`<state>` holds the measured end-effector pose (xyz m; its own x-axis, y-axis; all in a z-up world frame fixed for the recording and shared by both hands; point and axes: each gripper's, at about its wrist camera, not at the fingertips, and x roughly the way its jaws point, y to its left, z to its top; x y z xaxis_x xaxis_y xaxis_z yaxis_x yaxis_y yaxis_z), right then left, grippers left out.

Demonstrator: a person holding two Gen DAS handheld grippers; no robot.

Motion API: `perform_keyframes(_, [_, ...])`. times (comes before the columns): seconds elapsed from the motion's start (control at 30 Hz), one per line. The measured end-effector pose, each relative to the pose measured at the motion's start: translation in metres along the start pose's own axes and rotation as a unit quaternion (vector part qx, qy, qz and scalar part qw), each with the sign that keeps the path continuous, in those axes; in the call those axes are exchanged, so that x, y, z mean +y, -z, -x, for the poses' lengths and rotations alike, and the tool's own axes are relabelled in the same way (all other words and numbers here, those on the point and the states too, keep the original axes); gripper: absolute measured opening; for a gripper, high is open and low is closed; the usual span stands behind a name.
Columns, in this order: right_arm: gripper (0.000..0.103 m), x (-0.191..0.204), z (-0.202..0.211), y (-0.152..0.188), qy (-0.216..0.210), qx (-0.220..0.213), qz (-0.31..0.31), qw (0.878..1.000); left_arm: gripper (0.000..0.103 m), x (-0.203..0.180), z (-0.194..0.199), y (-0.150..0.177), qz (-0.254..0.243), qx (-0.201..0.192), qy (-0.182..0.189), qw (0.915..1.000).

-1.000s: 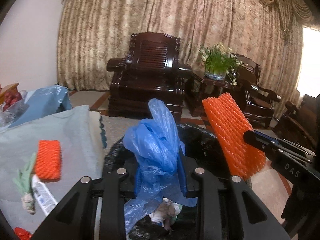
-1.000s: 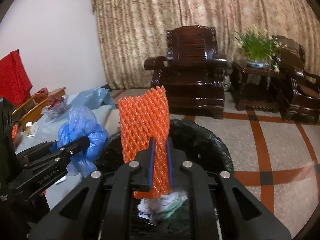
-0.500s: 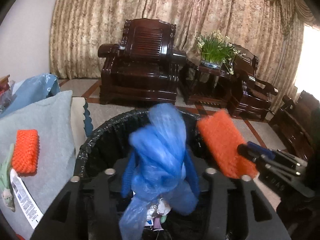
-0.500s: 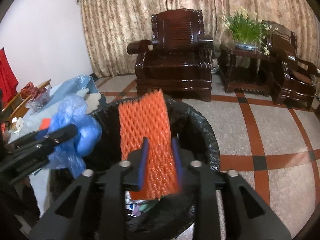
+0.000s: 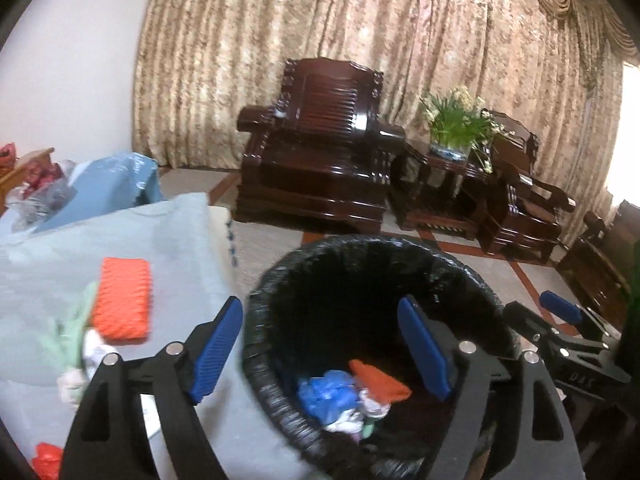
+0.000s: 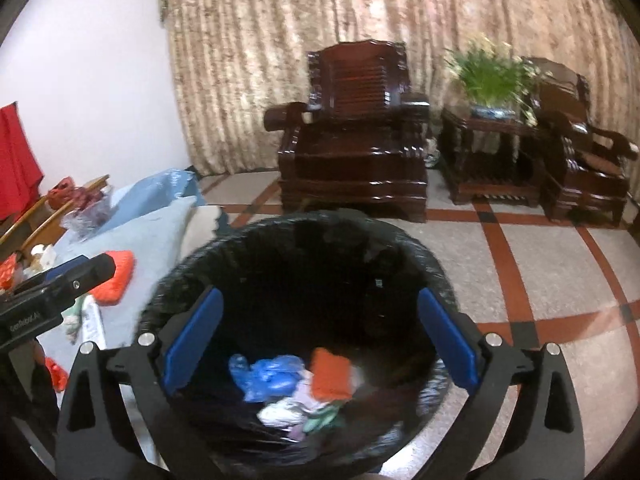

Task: Collect trash
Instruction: 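Grasp the red plastic bag with the left tool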

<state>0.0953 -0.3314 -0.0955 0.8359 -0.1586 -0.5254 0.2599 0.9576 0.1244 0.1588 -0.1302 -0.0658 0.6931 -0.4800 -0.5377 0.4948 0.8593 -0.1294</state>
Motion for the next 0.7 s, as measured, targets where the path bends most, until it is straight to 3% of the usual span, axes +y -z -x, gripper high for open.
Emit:
perform_keyframes(0.27, [0.097, 0.061, 0.014, -0.001, -0.063, -0.003, 0.014, 0.998, 0.082, 0.054, 0.063, 0.022, 0.028, -0.020, -0.068, 0.9971])
perform_keyframes(0.5, [0.097, 0.123, 0.019, 0.008, -0.116, 0.003, 0.047, 0.992, 0.083, 0.110, 0.115, 0.058, 0.056, -0.025, -0.149, 0.9869])
perform_keyframes(0.7, [0.097, 0.165, 0.025, 0.020, -0.151, 0.008, 0.080, 0.985, 0.083, 0.149, 0.134, 0.093, 0.085, -0.006, -0.184, 0.9792])
